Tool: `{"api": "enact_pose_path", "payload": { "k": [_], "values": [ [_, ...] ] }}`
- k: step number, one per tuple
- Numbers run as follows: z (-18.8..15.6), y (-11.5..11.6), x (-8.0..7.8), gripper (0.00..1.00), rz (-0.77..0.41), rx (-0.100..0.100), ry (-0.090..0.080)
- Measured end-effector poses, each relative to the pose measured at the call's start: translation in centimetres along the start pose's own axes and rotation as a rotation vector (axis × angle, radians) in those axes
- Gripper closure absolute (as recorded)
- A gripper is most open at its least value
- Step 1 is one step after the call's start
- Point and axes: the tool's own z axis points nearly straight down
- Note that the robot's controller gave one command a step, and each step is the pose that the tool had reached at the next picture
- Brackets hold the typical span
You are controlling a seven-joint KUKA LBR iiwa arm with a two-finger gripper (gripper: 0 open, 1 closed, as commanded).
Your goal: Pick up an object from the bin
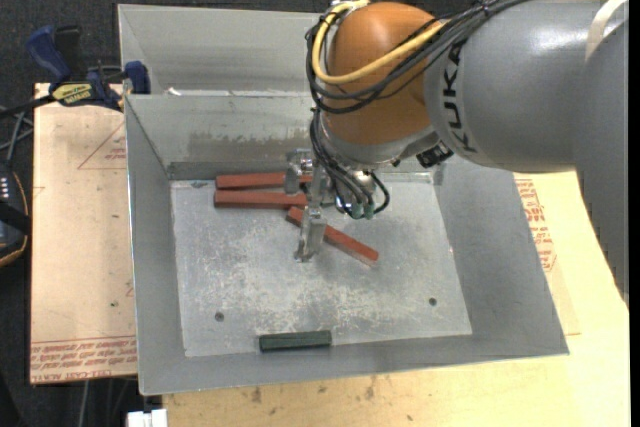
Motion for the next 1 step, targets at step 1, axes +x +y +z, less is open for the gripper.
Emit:
{"api": "enact_pose_path", "payload": {
  "k": [1],
  "values": [
    [-0.29, -0.03, -0.05, 0.00, 0.001, 0.000, -0.004]
  ]
}}
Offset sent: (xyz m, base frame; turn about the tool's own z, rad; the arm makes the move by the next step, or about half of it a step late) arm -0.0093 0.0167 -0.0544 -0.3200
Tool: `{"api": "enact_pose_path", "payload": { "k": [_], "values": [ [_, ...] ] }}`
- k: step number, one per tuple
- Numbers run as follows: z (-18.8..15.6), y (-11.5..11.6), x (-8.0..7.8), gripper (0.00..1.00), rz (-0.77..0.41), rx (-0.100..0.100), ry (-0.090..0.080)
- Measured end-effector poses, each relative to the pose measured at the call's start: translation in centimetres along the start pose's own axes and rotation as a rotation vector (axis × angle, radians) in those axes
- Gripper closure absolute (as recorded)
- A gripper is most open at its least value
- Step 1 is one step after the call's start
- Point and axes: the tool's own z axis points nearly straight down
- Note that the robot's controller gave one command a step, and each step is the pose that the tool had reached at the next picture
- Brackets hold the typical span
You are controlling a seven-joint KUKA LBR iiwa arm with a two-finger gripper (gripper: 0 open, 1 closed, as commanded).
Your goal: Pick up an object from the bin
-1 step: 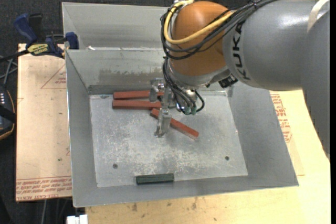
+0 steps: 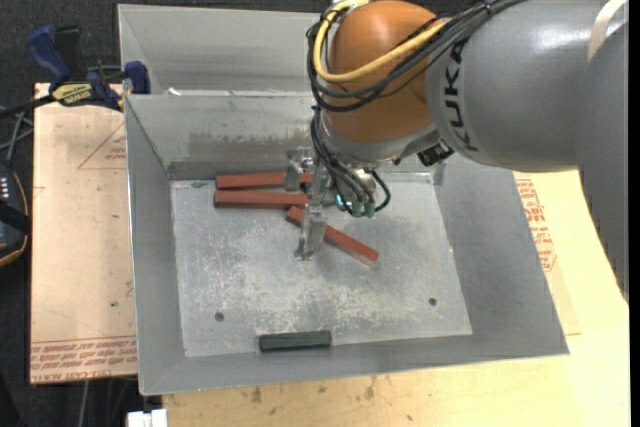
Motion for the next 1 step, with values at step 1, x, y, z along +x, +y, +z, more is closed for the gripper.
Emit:
{"api": "enact_pose_path", "payload": {
  "k": [1],
  "values": [
    [1.48, 0.53, 0.07, 0.00, -0.108, 0.000, -0.011]
  ]
}}
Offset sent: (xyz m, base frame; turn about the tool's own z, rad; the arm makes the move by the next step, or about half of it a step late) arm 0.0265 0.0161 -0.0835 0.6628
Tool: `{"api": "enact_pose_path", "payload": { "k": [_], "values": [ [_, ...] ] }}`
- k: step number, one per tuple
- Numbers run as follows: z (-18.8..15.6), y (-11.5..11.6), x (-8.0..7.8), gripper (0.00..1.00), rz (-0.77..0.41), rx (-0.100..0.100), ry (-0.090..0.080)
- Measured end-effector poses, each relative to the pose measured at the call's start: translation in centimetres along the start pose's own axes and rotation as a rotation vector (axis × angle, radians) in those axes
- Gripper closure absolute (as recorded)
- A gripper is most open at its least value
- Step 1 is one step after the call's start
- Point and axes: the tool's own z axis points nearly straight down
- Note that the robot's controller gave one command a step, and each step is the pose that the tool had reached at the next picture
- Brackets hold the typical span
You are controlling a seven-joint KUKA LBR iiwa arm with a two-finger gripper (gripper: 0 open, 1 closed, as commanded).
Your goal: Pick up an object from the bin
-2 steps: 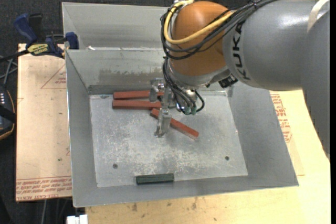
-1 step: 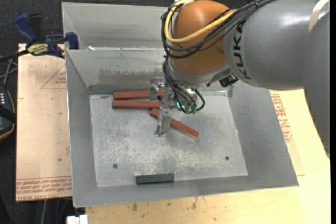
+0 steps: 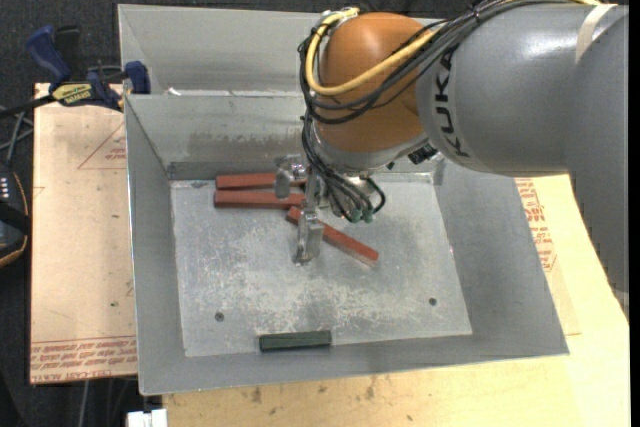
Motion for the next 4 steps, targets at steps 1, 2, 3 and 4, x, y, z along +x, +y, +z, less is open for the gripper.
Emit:
{"api": "enact_pose_path", "payload": {
  "k": [1, 2, 3, 4],
  "values": [
    [2.5, 0.4, -0.3, 0.00, -0.165, -0.002, 0.008],
    [7.6, -3.4, -2.9, 0.00, 0.088, -0.002, -0.001],
    [11.2, -5.2, -3.0, 0.00, 0.063, 0.001, 0.006],
    [10.8, -6.9, -6.9, 1.00, -0.003, -0.002, -0.001]
  ]
}}
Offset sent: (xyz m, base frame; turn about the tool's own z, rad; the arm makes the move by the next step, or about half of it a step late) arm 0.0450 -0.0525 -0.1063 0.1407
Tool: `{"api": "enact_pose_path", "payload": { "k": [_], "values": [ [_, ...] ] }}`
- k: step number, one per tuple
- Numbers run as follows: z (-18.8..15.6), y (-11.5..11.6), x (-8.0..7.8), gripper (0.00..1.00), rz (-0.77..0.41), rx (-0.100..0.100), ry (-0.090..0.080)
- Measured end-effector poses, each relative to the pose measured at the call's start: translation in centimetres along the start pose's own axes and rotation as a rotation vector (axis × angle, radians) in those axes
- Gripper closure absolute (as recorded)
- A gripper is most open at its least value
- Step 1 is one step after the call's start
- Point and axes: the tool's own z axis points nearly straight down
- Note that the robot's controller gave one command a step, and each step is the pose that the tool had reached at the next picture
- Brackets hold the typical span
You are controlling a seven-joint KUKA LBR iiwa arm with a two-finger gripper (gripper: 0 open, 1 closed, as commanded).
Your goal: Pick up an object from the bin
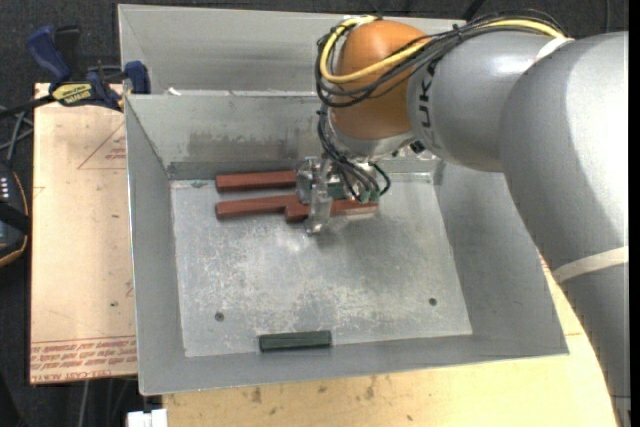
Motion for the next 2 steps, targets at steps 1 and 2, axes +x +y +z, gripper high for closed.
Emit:
{"api": "enact_pose_path", "payload": {
  "k": [1, 2],
  "values": [
    [0.0, 0.0, 0.0, 1.00, 0.000, 0.000, 0.001],
    [-18.7, -0.4, 0.3, 1.00, -0.027, 0.001, -0.001]
  ]
}}
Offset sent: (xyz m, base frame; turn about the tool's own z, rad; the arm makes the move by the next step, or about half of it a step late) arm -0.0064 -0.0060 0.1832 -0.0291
